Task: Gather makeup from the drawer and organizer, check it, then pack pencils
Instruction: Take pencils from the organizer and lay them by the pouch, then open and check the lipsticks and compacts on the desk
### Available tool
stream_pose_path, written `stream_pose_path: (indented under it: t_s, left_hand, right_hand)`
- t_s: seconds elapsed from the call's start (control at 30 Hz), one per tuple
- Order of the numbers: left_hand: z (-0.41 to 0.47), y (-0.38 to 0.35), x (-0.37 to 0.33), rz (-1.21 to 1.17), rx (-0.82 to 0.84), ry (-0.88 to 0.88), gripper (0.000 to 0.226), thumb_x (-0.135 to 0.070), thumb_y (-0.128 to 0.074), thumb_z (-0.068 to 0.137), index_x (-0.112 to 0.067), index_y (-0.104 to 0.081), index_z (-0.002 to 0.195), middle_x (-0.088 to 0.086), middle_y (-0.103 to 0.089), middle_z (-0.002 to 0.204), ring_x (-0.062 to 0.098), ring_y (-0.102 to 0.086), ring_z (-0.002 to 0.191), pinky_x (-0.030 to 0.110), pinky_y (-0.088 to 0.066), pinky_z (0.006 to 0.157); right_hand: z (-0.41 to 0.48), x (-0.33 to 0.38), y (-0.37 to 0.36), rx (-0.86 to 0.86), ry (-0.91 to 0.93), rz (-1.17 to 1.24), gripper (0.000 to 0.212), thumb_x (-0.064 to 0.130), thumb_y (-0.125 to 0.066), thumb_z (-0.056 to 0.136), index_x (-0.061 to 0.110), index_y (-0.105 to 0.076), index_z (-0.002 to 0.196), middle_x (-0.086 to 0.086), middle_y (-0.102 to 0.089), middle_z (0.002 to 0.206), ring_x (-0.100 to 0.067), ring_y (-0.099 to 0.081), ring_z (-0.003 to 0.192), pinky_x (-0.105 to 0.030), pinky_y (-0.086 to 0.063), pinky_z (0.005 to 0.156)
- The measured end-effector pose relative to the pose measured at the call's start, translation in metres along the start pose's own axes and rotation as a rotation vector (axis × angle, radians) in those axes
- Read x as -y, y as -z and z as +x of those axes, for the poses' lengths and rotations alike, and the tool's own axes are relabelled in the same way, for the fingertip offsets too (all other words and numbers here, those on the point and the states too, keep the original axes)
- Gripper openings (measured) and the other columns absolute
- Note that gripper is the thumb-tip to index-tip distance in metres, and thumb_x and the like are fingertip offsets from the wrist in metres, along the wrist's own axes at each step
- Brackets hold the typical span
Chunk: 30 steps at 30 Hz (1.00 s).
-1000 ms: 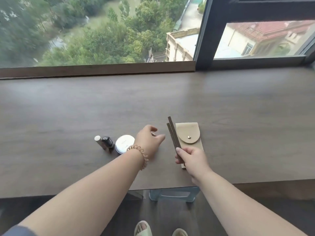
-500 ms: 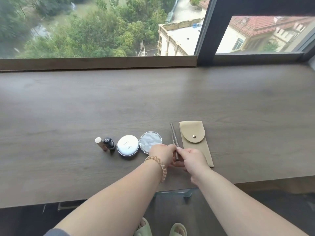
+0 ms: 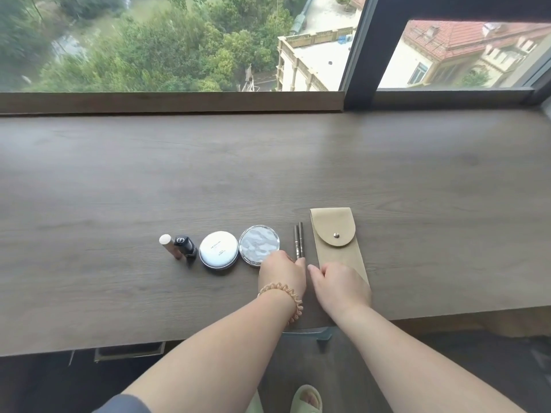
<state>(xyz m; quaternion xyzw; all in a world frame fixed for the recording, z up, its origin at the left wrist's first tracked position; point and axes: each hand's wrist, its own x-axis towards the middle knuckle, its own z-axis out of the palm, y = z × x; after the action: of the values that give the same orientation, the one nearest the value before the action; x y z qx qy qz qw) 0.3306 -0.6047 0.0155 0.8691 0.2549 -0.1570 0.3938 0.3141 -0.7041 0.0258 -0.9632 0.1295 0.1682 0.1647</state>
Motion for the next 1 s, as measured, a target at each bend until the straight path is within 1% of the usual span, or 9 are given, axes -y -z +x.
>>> stream_pose_path:
  t_s: [0.1,0.2,0.3,0.4,0.5,0.63,0.77,0.9,1.0]
  left_hand:
    - [-0.004,-0.001,0.001,0.016,-0.023,-0.012,0.027,-0.033,-0.057,0.086,-0.008,-0.068,0.086,0.01,-0.07,0.094,0.027,-0.062,0.095,0.025,-0.04,0.072]
    - [-0.009,0.0,-0.001,0.027,-0.059,-0.024,0.023,-0.029,-0.055,0.086,-0.009,-0.066,0.092,0.01,-0.07,0.1,0.027,-0.062,0.099,0.028,-0.045,0.08]
    - [-0.019,0.008,-0.001,0.036,-0.097,-0.021,0.021,-0.024,-0.053,0.087,-0.011,-0.065,0.096,0.01,-0.07,0.102,0.028,-0.062,0.1,0.03,-0.048,0.083]
    - [-0.03,0.019,0.001,0.012,-0.144,-0.001,0.019,-0.024,-0.053,0.085,-0.014,-0.065,0.095,0.009,-0.069,0.1,0.028,-0.063,0.098,0.031,-0.05,0.083]
    - [-0.043,0.033,0.004,-0.028,-0.196,-0.024,0.017,-0.023,-0.054,0.085,-0.014,-0.066,0.095,0.008,-0.069,0.101,0.025,-0.062,0.098,0.028,-0.046,0.083]
    - [-0.064,0.052,0.011,-0.123,-0.223,-0.134,0.019,-0.019,-0.056,0.084,-0.013,-0.065,0.1,0.004,-0.069,0.102,0.02,-0.062,0.099,0.024,-0.045,0.085]
    - [-0.085,0.077,0.029,-0.14,-0.308,-0.195,0.02,-0.017,-0.058,0.083,-0.014,-0.064,0.102,0.002,-0.067,0.101,0.013,-0.058,0.087,0.02,-0.043,0.079]
    - [-0.097,0.11,0.057,-0.07,-0.357,-0.184,0.025,-0.021,-0.058,0.083,-0.016,-0.063,0.107,0.002,-0.063,0.103,0.015,-0.059,0.093,0.023,-0.044,0.083]
    - [-0.099,0.135,0.074,-0.081,-0.398,-0.153,0.025,-0.023,-0.058,0.085,-0.017,-0.062,0.109,0.0,-0.064,0.104,0.013,-0.058,0.091,0.02,-0.041,0.08]
  right_hand:
    - [-0.002,-0.002,0.003,-0.019,0.038,0.02,0.039,0.047,-0.04,0.092,0.02,-0.056,0.068,-0.007,-0.069,0.093,-0.03,-0.062,0.091,-0.029,-0.037,0.064]
    - [-0.005,-0.004,0.008,-0.046,0.082,0.047,0.034,0.044,-0.043,0.091,0.021,-0.055,0.069,-0.007,-0.069,0.09,-0.03,-0.06,0.087,-0.029,-0.037,0.063]
    - [-0.011,-0.004,0.017,-0.075,0.126,0.059,0.03,0.039,-0.045,0.09,0.02,-0.057,0.07,-0.006,-0.068,0.085,-0.029,-0.051,0.075,-0.03,-0.036,0.062]
    - [-0.018,-0.002,0.025,-0.086,0.165,0.081,0.025,0.035,-0.046,0.089,0.019,-0.063,0.079,-0.005,-0.068,0.084,-0.027,-0.046,0.072,-0.029,-0.036,0.062]
    - [-0.026,0.001,0.03,-0.092,0.232,0.125,0.021,0.032,-0.047,0.088,0.02,-0.064,0.084,-0.004,-0.068,0.085,-0.026,-0.048,0.073,-0.03,-0.038,0.062]
    - [-0.04,0.013,0.029,-0.137,0.392,0.22,0.016,0.031,-0.05,0.087,0.023,-0.063,0.088,0.003,-0.066,0.09,-0.022,-0.057,0.08,-0.03,-0.042,0.065]
    - [-0.057,0.035,0.021,-0.139,0.518,0.27,0.016,0.028,-0.054,0.086,0.021,-0.063,0.096,0.001,-0.063,0.096,-0.022,-0.06,0.089,-0.034,-0.046,0.076]
    - [-0.078,0.057,0.008,-0.118,0.6,0.252,0.021,0.027,-0.054,0.085,0.021,-0.063,0.104,0.0,-0.064,0.101,-0.024,-0.059,0.096,-0.035,-0.044,0.085]
    - [-0.087,0.072,0.001,-0.113,0.648,0.227,0.02,0.027,-0.054,0.085,0.02,-0.061,0.102,0.0,-0.063,0.1,-0.023,-0.059,0.097,-0.037,-0.044,0.086]
